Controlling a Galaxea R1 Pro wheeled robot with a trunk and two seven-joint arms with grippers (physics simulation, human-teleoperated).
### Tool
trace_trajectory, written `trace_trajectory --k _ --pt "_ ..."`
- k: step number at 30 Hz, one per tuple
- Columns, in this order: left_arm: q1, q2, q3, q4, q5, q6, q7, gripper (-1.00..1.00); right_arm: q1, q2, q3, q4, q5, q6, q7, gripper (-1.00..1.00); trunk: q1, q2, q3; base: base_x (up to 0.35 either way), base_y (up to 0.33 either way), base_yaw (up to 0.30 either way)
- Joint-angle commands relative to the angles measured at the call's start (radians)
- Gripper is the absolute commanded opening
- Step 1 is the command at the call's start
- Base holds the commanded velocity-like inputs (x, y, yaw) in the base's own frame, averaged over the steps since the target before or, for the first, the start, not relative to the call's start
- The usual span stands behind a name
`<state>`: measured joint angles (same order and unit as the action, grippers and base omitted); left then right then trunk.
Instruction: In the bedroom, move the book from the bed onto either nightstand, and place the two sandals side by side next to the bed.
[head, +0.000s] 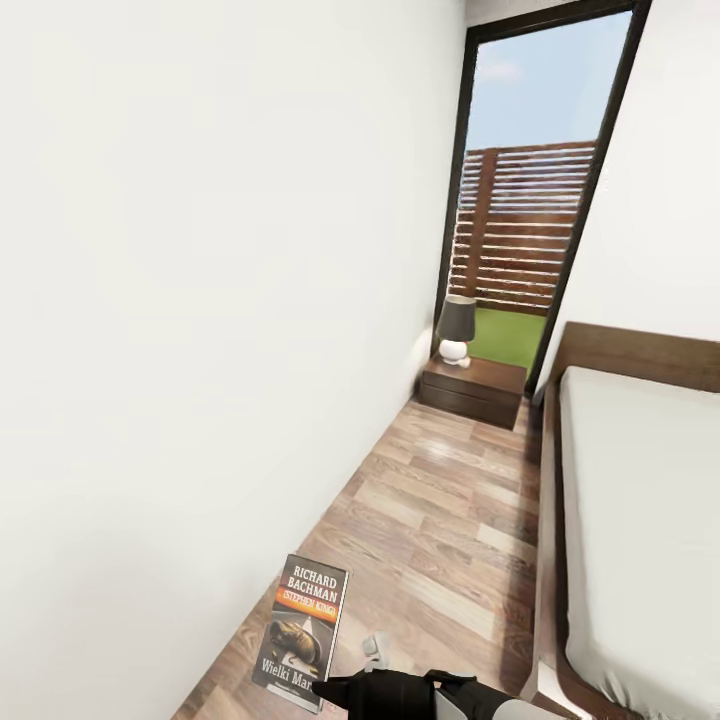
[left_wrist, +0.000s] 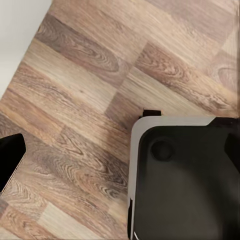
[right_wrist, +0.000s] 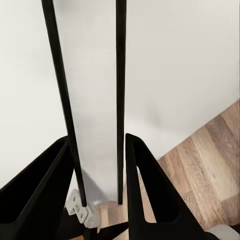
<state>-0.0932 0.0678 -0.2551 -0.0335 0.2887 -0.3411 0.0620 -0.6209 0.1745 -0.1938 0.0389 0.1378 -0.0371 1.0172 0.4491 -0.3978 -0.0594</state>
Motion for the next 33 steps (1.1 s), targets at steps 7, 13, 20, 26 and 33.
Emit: trace_trajectory --k 7,13,20,26,33 --pt "0.000 0.001 -0.009 0.000 0.006 -0.002 0.004 1.00 -0.002 0.000 -0.012 0.002 0.008 -0.004 0.000 -1.00 0.001 -0.002 0.001 0.172 0.063 -0.276" --pt "0.000 0.001 -0.009 0.000 0.006 -0.002 0.004 1.00 -0.002 0.000 -0.012 0.002 0.008 -0.004 0.000 -1.00 0.001 -0.002 0.003 0.190 0.061 -0.277" --pt "0.000 0.001 -0.009 0.000 0.006 -0.002 0.004 1.00 -0.002 0.000 -0.012 0.001 0.008 -0.004 0.000 -1.00 0.001 -0.002 0.004 0.193 0.107 -0.277" --pt "0.000 0.001 -0.009 0.000 0.006 -0.003 0.004 1.00 -0.002 0.000 -0.012 0.002 0.008 -0.004 0.000 -1.00 0.001 -0.002 0.004 0.156 0.063 -0.278" --pt "0.000 0.001 -0.009 0.000 0.006 -0.007 0.004 1.00 -0.002 0.000 -0.012 0.002 0.008 -0.004 0.000 -1.00 0.001 -0.002 0.004 0.044 0.016 -0.278"
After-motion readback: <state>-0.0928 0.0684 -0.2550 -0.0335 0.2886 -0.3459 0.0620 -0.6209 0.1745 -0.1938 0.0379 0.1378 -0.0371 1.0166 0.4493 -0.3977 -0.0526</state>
